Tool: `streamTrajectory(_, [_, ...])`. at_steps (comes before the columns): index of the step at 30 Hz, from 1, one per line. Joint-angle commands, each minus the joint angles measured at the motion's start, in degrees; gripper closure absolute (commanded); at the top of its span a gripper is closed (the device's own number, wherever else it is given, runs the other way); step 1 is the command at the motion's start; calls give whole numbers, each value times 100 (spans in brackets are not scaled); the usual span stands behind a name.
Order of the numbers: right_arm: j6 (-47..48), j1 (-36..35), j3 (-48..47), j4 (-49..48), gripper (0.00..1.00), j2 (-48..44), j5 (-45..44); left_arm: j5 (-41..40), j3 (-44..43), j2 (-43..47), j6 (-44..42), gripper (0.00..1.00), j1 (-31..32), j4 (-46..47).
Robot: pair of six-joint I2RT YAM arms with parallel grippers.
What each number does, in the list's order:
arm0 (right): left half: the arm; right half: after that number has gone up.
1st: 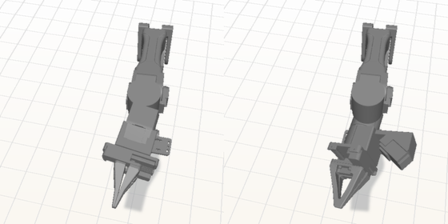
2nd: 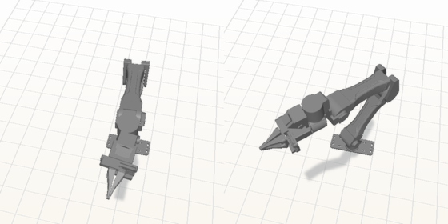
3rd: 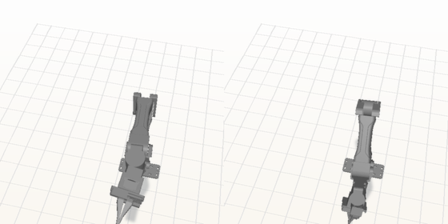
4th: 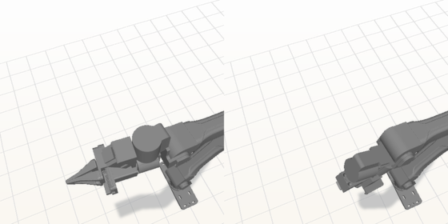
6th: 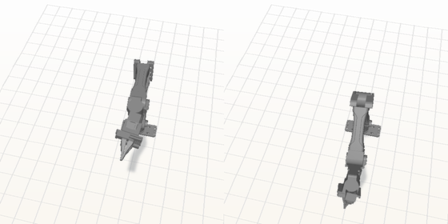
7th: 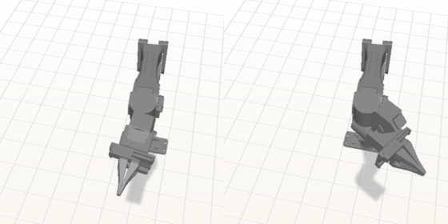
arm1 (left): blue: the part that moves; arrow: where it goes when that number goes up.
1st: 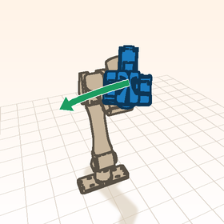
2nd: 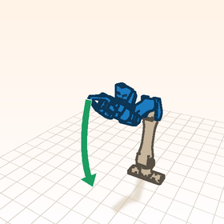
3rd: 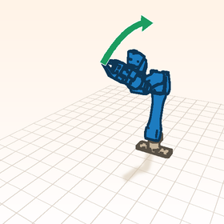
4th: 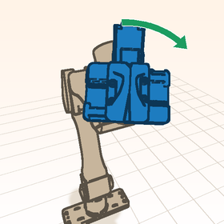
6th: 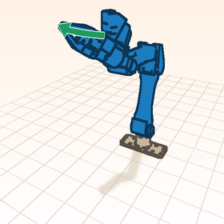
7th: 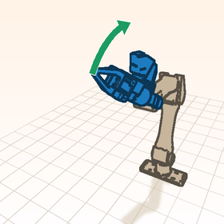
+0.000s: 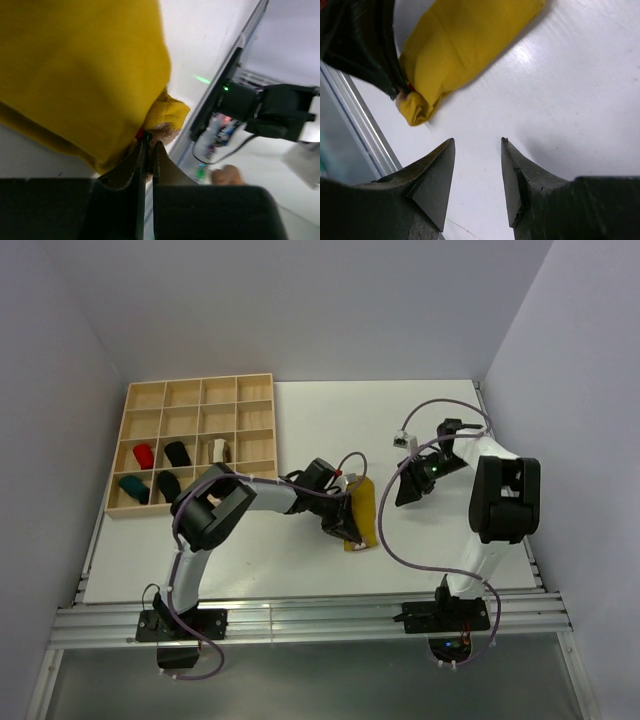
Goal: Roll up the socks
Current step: Roll the sock at the center of the board.
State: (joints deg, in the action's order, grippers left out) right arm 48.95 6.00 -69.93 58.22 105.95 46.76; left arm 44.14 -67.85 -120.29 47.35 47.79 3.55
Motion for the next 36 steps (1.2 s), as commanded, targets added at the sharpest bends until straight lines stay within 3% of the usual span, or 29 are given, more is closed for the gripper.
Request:
streamTrajectory(1, [273,-378,260,-415,51,-714,-245,323,203,-434,678,100,-156,-671])
streamTrajectory(7, [71,-1477,1411,-1680,50,-1822,-1151,526,115,-680,977,100,-323,-961])
streamTrajectory(19, [449,-3042,2150,-1962,43,-2701,-1248,341,-351,-856,758,100,-569,-1717])
streamTrajectory(32, [-61,-3922,3494,-3536,41,-3624,-2189,271,-527,-1005,626,100,-578,-1972])
streamTrajectory(36, [-122,-4141,3495,-3668,40,-3661,-2399,244,-518,-1040,626,100,-578,-1964])
